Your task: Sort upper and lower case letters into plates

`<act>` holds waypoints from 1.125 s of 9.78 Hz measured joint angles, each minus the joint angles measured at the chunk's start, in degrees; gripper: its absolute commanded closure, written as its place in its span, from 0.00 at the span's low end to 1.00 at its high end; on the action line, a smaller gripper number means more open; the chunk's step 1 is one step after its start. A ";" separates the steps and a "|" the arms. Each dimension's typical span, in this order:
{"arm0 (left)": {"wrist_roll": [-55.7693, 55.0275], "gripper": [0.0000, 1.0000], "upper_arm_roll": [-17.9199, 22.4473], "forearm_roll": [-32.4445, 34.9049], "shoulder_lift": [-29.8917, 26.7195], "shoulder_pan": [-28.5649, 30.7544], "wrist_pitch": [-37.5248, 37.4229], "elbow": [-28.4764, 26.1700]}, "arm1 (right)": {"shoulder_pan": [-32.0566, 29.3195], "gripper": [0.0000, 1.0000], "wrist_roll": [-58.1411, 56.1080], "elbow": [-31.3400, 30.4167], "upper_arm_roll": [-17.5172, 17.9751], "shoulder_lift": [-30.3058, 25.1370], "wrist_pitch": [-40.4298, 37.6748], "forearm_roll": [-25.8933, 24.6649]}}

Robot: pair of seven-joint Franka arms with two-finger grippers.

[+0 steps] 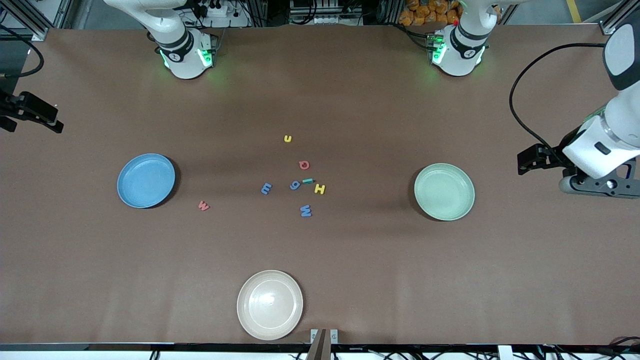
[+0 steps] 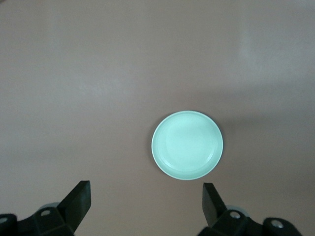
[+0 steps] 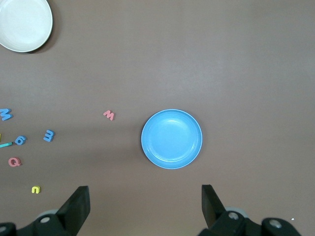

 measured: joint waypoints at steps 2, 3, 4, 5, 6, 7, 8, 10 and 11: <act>0.48 0.00 0.03 0.08 0.01 0.02 -0.01 1.00 | 0.00 0.00 0.00 0.00 0.00 0.00 -0.07 0.00; 1.91 0.00 0.08 0.12 0.10 0.15 -0.01 1.00 | 0.00 0.00 0.00 0.00 0.00 0.00 -0.08 0.00; 3.92 0.00 0.15 0.13 0.25 0.47 -0.15 0.99 | 0.00 0.00 0.00 -0.03 0.00 0.00 -0.10 -0.01; 5.36 0.00 0.20 0.15 0.34 0.66 -0.28 0.98 | 0.00 0.00 0.00 -0.16 0.00 0.07 -0.13 -0.01; 5.90 0.00 0.17 0.22 0.34 0.48 -0.46 0.98 | 0.00 0.00 0.00 -0.43 0.01 0.31 -0.13 -0.01; 5.93 0.00 0.08 0.33 0.35 0.12 -0.70 0.95 | 0.00 0.00 0.00 -1.10 0.02 0.51 0.01 -0.01; 5.97 0.00 -0.09 0.55 0.37 -0.14 -1.28 0.84 | 0.00 0.00 0.00 -2.17 0.04 0.68 0.68 0.00; 5.95 0.00 -2.01 0.66 0.77 -0.46 -2.68 -0.11 | 0.03 0.00 0.01 -6.52 0.09 1.28 5.11 0.16; 3.13 0.00 -3.76 0.35 1.61 -1.81 -2.73 -0.90 | 0.17 0.00 0.01 -9.94 0.16 2.09 8.70 0.19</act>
